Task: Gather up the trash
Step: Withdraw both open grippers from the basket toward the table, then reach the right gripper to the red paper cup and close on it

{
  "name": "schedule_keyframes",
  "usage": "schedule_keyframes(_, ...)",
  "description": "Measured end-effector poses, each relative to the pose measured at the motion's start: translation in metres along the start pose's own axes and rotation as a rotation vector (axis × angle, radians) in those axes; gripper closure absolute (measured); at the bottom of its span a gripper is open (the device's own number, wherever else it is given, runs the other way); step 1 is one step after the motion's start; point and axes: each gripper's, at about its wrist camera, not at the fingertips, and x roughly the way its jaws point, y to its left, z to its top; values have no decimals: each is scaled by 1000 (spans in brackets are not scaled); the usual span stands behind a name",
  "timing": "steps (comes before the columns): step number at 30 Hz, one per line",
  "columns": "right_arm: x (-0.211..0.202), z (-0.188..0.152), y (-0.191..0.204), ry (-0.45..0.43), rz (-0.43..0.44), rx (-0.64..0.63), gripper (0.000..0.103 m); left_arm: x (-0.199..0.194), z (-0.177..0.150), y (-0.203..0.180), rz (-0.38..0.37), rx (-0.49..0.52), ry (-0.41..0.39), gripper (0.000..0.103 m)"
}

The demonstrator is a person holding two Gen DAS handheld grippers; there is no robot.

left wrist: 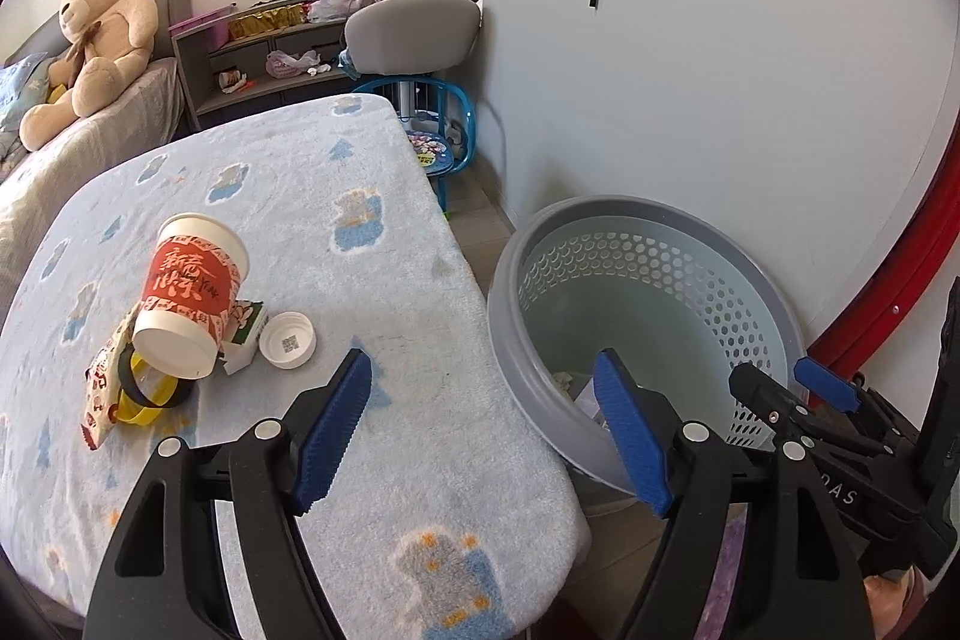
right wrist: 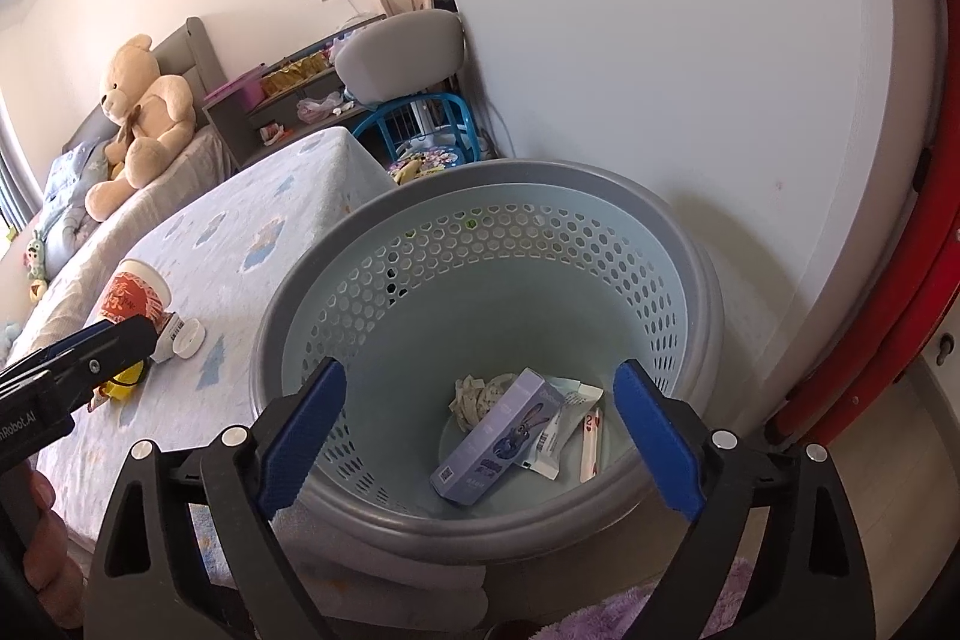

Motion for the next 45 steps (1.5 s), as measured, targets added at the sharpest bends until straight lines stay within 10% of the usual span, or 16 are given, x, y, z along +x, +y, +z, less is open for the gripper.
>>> schedule_keyframes(45, 31, 14, 243, 102, 235, -289, 7, -71, -59, 248, 341, -332, -58, 30)
